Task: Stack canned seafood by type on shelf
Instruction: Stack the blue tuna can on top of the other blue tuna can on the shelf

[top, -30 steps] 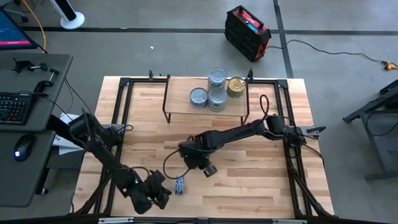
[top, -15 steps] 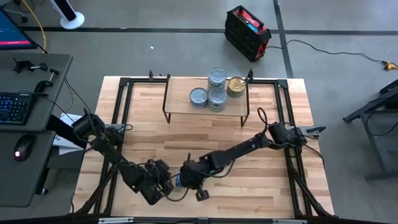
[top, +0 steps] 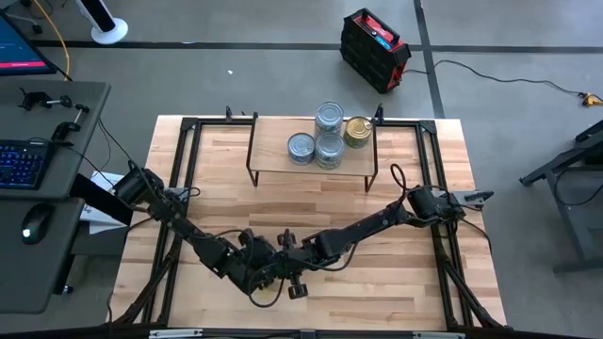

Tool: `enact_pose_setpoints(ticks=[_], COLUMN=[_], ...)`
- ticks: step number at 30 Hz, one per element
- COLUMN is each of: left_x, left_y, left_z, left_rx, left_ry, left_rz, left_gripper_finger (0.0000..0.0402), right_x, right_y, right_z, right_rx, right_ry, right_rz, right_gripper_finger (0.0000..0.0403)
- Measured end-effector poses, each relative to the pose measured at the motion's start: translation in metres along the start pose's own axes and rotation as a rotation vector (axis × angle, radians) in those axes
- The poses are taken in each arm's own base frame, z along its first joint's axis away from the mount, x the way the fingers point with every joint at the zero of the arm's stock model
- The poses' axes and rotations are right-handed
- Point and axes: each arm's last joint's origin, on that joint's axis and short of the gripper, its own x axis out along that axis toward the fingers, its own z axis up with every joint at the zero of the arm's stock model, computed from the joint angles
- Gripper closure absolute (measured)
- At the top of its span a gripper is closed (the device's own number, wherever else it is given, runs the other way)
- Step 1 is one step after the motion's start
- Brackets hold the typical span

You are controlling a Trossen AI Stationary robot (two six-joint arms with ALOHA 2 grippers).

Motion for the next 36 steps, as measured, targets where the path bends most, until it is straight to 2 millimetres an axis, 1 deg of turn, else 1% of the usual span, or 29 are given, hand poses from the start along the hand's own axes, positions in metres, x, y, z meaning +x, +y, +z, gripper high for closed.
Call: enact_pose_setpoints(ticks=[5,7,9,12,15,18,20,22,24,26,29,31,33,36], left_x=[0.005,0.006,0.003,-0.012,-0.033,-0.057,-0.071,-0.081,-0.087,-0.092,-0.098,-0.100,-0.102,-0.102], left_y=[0.000,0.002,0.005,0.014,0.027,0.037,0.041,0.042,0.039,0.035,0.030,0.030,0.029,0.029], left_z=[0.010,0.010,0.011,0.012,0.012,0.011,0.007,0.001,-0.005,-0.011,-0.018,-0.021,-0.022,-0.023], left_rx=[0.074,0.116,0.153,0.199,0.211,0.163,0.095,0.017,-0.054,-0.108,-0.187,-0.230,-0.274,-0.311], left_ry=[-0.021,0.003,0.041,0.091,0.122,0.089,0.055,0.031,0.017,0.014,0.014,0.015,0.014,0.014], left_rz=[-0.027,-0.024,-0.022,0.025,0.102,0.166,0.172,0.152,0.125,0.094,0.049,0.047,0.040,0.039], left_gripper_finger=[0.0402,0.0402,0.0402,0.0401,0.0401,0.0401,0.0402,0.0402,0.0402,0.0401,0.0402,0.0401,0.0401,0.0401], right_x=[0.000,0.000,-0.002,-0.015,-0.034,-0.048,-0.050,-0.050,-0.045,-0.042,-0.041,-0.041,-0.041,-0.039], right_y=[0.002,0.003,0.004,0.005,0.004,-0.001,-0.008,-0.017,-0.026,-0.035,-0.044,-0.049,-0.051,-0.048], right_z=[0.002,0.001,0.000,0.005,0.013,0.019,0.021,0.021,0.018,0.015,0.013,0.014,0.014,0.011], right_rx=[-0.016,-0.040,-0.064,-0.103,-0.136,-0.138,-0.142,-0.130,-0.092,-0.064,-0.097,-0.121,-0.146,-0.235], right_ry=[-0.019,-0.013,0.002,-0.004,-0.033,-0.063,-0.071,-0.060,-0.031,-0.009,0.006,0.000,0.004,0.008], right_rz=[0.006,0.012,0.032,0.062,0.055,0.010,-0.008,0.016,0.071,0.087,0.073,0.067,0.076,0.151], right_gripper_finger=[0.0403,0.0403,0.0403,0.0403,0.0403,0.0400,0.0391,0.0369,0.0335,0.0292,0.0221,0.0175,0.0139,0.0107])
